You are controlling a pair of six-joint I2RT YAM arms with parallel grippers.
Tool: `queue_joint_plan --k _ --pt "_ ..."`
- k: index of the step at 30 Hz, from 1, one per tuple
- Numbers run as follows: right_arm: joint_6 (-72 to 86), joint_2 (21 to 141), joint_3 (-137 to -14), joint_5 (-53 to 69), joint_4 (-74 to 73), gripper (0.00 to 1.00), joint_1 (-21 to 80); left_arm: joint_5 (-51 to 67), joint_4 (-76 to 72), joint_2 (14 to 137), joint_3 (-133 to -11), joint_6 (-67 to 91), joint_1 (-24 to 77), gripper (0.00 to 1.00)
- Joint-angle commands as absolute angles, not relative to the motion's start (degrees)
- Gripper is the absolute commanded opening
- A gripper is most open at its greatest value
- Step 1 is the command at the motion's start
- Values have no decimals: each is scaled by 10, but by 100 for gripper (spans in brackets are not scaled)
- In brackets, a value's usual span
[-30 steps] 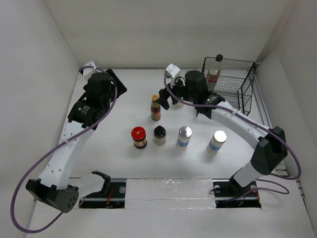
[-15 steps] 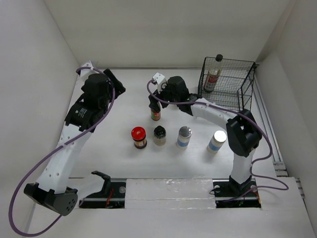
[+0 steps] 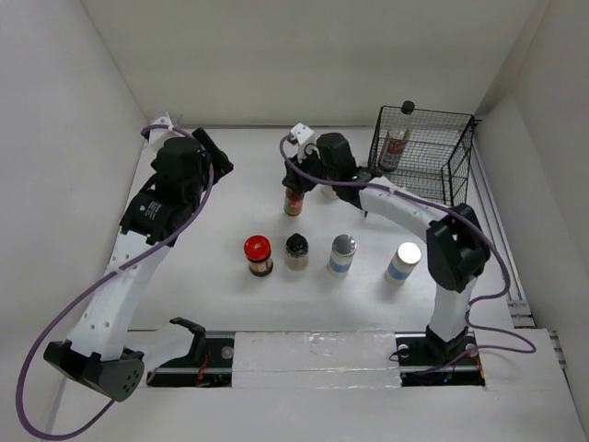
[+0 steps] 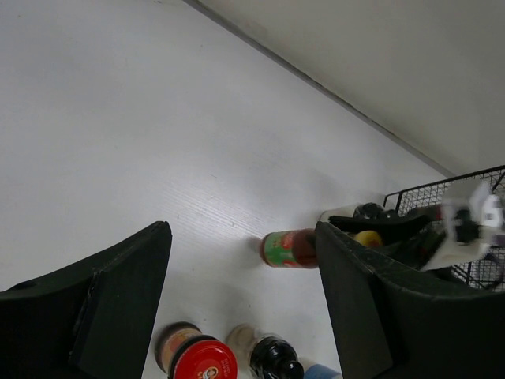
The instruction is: Organize the condiment bottles
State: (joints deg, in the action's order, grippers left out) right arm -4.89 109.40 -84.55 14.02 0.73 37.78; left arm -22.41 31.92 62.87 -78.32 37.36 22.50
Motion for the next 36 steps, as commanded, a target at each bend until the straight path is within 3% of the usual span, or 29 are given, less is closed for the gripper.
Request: queue_joint_plan --k 1,11,21,36 --pt "-20 963 -943 163 68 5 331 -217 297 629 -778 372 233 69" --pt "-20 825 -1060 145 -43 0 142 -205 287 651 -788 372 233 69" --pt "-20 905 -1157 152 -91 0 -50 -193 271 668 -794 372 238 68" --pt "-25 991 -1166 172 -79 0 -88 -193 265 690 -800 377 238 66"
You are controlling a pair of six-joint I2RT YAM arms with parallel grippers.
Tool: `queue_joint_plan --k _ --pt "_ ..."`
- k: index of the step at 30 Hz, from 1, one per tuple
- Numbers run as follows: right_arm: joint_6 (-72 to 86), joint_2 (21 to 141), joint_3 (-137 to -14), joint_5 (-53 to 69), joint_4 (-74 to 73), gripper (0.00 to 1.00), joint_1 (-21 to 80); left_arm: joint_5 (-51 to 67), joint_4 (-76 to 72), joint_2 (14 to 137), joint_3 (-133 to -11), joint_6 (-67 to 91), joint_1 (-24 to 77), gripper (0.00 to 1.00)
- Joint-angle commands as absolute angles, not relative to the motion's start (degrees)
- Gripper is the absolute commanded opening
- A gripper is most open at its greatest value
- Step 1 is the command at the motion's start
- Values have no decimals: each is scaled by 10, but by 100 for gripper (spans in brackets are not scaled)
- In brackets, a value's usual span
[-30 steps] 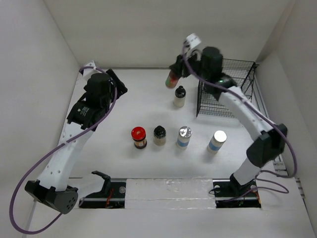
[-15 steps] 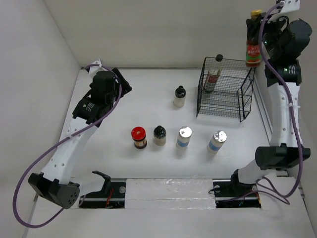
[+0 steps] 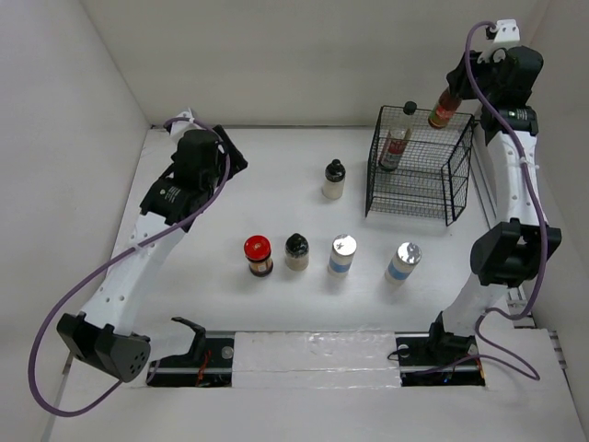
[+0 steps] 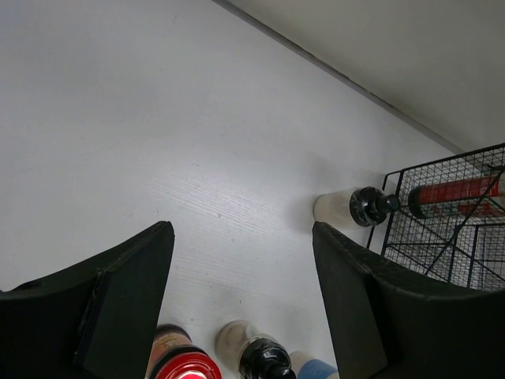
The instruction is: Organize the condiment bottles
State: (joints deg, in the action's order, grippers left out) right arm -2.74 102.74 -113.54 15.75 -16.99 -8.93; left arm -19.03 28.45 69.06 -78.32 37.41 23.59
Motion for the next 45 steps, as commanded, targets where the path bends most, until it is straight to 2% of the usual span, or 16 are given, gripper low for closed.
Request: queue_joint_plan --k 1,17,24,31,36,45 --pt "-25 997 -1160 172 -79 0 -88 -193 265 690 -800 377 238 66" --pt "-31 1032 -1148 178 -79 0 -82 -193 260 718 -821 377 238 66" --pt "-31 1037 -1077 162 -30 0 -71 -188 260 718 -816 377 238 66" --pt "-31 1054 -1077 151 -10 0 -61 -188 260 718 -810 377 238 66" --pt "-56 1092 -1184 131 -49 0 -47 -183 260 718 -810 377 238 66" --pt "-56 1081 -1133 103 -20 0 -37 -183 254 713 -800 377 238 66"
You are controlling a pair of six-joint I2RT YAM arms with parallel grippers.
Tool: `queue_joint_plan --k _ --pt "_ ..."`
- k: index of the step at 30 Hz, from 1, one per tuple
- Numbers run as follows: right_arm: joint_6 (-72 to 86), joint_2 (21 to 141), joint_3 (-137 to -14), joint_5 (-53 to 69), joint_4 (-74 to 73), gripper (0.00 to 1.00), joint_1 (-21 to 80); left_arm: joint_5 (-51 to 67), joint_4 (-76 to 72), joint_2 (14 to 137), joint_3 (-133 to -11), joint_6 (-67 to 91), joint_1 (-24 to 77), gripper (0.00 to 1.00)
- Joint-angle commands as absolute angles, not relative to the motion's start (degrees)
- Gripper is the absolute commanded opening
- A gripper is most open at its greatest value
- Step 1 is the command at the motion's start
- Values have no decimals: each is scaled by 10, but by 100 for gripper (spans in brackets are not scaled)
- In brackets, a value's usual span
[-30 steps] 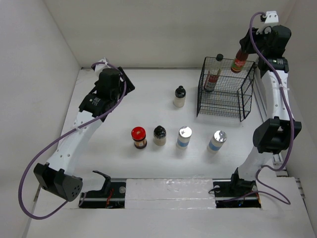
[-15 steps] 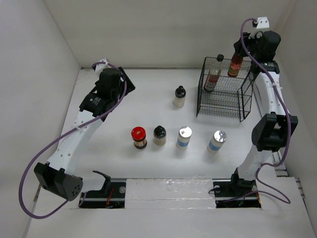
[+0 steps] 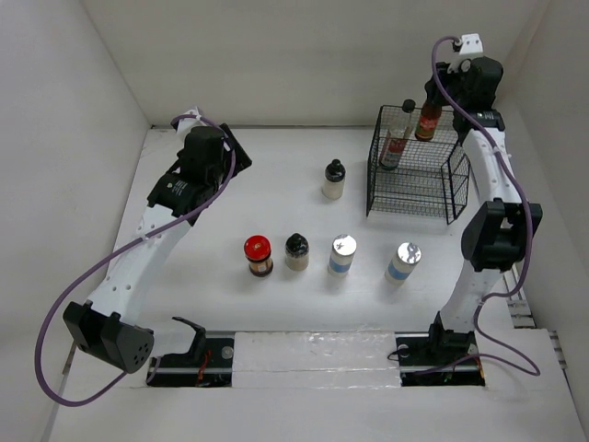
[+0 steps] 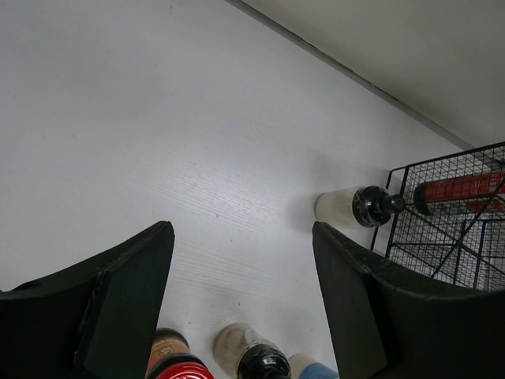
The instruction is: Organize the condiment bottles
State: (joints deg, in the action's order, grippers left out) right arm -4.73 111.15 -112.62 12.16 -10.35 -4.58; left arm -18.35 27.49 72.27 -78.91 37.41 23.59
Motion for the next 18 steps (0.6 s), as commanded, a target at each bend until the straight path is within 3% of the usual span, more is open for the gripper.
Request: queue_joint_plan --k 1,5,11,14,15,18 --pt "-56 1064 -1089 98 -20 0 -37 -183 254 713 -800 377 238 66" --pt "-40 1024 -962 91 26 0 -37 -183 254 701 -788 377 238 66" --pt "-25 1003 -883 80 42 5 -32 -171 259 701 -783 377 238 66" --pt "-25 998 -860 75 42 17 -26 -171 259 696 -777 377 238 66" --pt "-20 991 -849 69 42 32 -26 -166 259 696 -777 377 238 66" --pt "-20 984 -841 69 37 54 -26 -166 259 691 -770 377 238 66"
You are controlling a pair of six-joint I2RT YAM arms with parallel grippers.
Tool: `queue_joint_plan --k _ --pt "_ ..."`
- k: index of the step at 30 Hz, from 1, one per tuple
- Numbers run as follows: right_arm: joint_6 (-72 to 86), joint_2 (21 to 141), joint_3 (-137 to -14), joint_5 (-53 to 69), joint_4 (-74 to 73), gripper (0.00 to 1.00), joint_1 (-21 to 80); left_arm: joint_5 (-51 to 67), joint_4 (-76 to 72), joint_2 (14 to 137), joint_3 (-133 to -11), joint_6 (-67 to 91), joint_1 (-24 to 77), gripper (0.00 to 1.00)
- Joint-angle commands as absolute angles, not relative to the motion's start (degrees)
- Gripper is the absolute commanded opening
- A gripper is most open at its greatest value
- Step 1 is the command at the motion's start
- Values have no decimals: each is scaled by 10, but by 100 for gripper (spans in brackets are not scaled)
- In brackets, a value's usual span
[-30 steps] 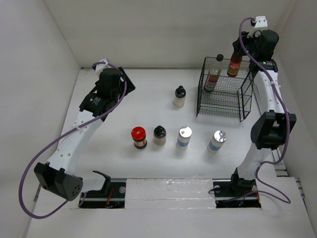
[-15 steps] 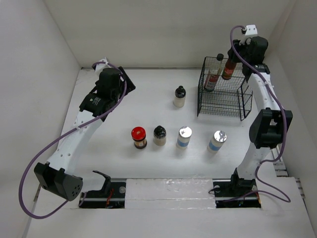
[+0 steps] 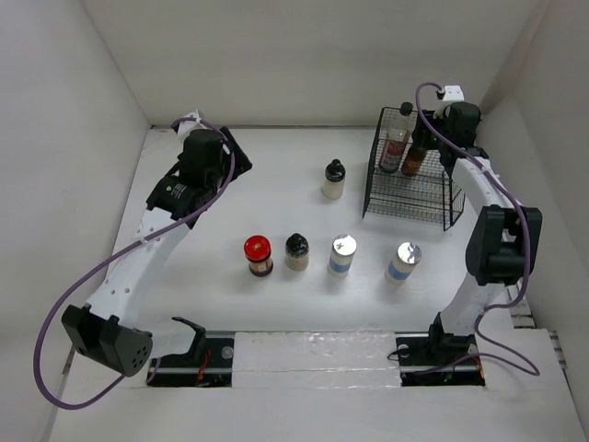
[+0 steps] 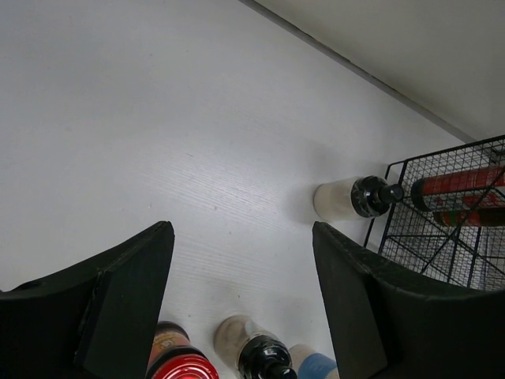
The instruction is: Organize the condiment bottles
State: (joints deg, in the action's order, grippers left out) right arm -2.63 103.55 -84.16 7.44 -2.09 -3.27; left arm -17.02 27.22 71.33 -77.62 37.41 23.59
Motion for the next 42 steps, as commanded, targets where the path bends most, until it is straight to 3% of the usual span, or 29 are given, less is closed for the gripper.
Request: queue_joint_plan --k 1,4,9,10,11,12,14,16,17,18,20,22,24,32,42 --pt "-13 976 -841 69 37 69 -26 -166 259 691 -770 377 238 66" --pt "-13 956 -862 63 17 84 -26 -166 259 691 -770 377 238 66" --pt "-13 903 -885 52 -10 85 -26 -166 259 686 -775 377 238 66" --pt "-13 891 -885 52 -10 76 -15 -166 259 680 -775 377 238 66" --pt "-13 872 -870 52 -10 45 -5 -166 254 680 -775 377 238 65" --pt "-13 864 -863 59 -10 27 6 -166 254 680 -769 377 238 63" --pt "-19 852 -837 71 -16 4 53 -166 254 680 -764 377 238 59" --pt "-25 846 -822 91 -16 3 89 -166 249 675 -764 377 238 50" --pt "-32 852 -822 91 -21 10 121 -166 249 675 -764 377 238 48" --pt "-33 866 -817 97 -29 30 135 -166 249 675 -764 377 238 46" --pt "-39 888 -824 116 -35 58 156 -161 244 675 -759 372 238 41" --pt "-39 930 -851 116 -50 68 177 -161 243 675 -758 372 238 41" --pt "-39 958 -864 122 -56 69 190 -156 243 675 -758 372 238 41" --pt "-49 1097 -954 142 -92 59 201 -161 243 657 -748 372 238 43" --pt "-49 1091 -916 122 -84 59 233 -171 249 652 -748 367 238 46"
